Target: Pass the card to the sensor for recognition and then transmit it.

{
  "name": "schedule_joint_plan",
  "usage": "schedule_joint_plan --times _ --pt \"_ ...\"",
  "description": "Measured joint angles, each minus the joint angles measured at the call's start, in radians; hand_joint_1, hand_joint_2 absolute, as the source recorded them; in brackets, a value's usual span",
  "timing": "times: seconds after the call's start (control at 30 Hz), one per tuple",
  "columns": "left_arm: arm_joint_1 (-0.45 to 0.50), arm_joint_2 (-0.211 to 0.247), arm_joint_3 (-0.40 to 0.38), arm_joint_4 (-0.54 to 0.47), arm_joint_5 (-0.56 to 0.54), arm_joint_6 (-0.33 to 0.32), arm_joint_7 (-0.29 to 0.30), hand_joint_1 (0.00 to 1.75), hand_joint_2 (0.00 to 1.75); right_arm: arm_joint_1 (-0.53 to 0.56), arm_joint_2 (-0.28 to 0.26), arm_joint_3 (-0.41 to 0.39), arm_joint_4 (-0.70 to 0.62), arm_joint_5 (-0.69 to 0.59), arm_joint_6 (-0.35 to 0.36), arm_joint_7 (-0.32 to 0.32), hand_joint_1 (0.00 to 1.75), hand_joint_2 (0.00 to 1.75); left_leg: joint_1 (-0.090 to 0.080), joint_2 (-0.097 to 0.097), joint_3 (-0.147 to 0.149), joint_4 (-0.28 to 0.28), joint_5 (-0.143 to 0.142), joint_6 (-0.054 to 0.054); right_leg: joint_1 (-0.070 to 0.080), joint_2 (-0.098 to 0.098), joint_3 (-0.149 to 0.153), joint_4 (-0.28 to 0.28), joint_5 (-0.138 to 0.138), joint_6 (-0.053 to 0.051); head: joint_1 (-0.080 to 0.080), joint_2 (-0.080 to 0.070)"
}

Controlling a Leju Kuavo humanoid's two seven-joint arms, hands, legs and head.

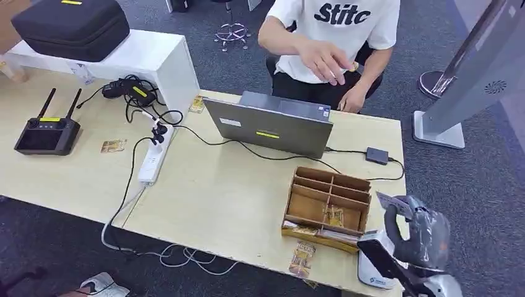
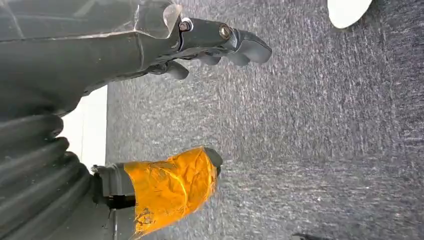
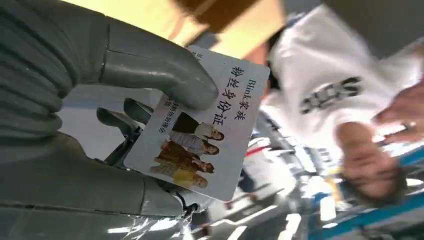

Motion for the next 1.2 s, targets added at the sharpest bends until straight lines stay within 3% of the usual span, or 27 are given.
schedule_joint_plan --times 0.23,0.37,0.57,0.6,0.63,0.97,1.2 --pt "-0.008 0.011 -0.007 0.000 -0.044 -0.013 -0.005 0.00 1.75 -0.213 -0.002 0.204 0.064 -0.026 0.112 0.081 1.75 1.75 0.001 0.000 0.000 0.000 0.001 0.000 0.001 -0.001 0.000 0.000 0.001 -0.001 0.000 0.000" --pt "-0.015 0.016 -0.021 0.000 -0.068 -0.019 -0.010 0.00 1.75 -0.337 0.010 0.276 0.171 -0.030 0.169 0.126 1.75 1.75 0.001 0.000 0.000 0.000 0.002 -0.001 0.001 -0.001 0.000 0.001 0.002 -0.001 0.000 0.000" --pt "-0.020 0.019 -0.034 0.000 -0.078 -0.021 -0.010 0.00 1.75 -0.448 0.041 0.332 0.302 -0.019 0.177 0.156 1.75 1.75 0.001 -0.001 -0.001 0.000 0.002 -0.001 0.001 -0.001 0.000 0.001 0.002 -0.001 0.000 0.000" --pt "-0.020 0.020 -0.037 0.000 -0.079 -0.022 -0.010 0.00 1.75 -0.460 0.044 0.337 0.318 -0.016 0.178 0.159 1.48 1.75 0.001 -0.001 -0.001 0.000 0.002 -0.001 0.001 -0.001 0.000 0.001 0.002 -0.001 0.001 0.000" --pt "-0.021 0.021 -0.040 0.000 -0.080 -0.022 -0.010 0.00 1.75 -0.474 0.048 0.344 0.333 -0.015 0.180 0.165 0.02 1.75 0.001 0.000 -0.001 0.000 0.002 -0.001 0.001 0.000 -0.001 0.001 0.002 -0.001 0.000 0.000" --pt "-0.022 0.022 -0.048 0.000 -0.072 -0.021 -0.010 0.00 1.75 -0.505 0.082 0.391 0.376 -0.034 0.159 0.166 0.00 1.75 0.001 -0.001 -0.001 0.000 0.002 -0.001 0.001 0.000 -0.001 0.001 0.001 -0.001 0.000 0.000" --pt "-0.014 0.022 -0.047 0.000 -0.030 -0.010 -0.001 0.00 1.75 -0.339 0.057 0.405 0.151 -0.151 0.130 0.090 0.00 1.75 0.001 -0.002 -0.002 0.000 0.001 -0.001 0.001 -0.001 -0.001 0.000 0.000 0.000 0.000 0.000"
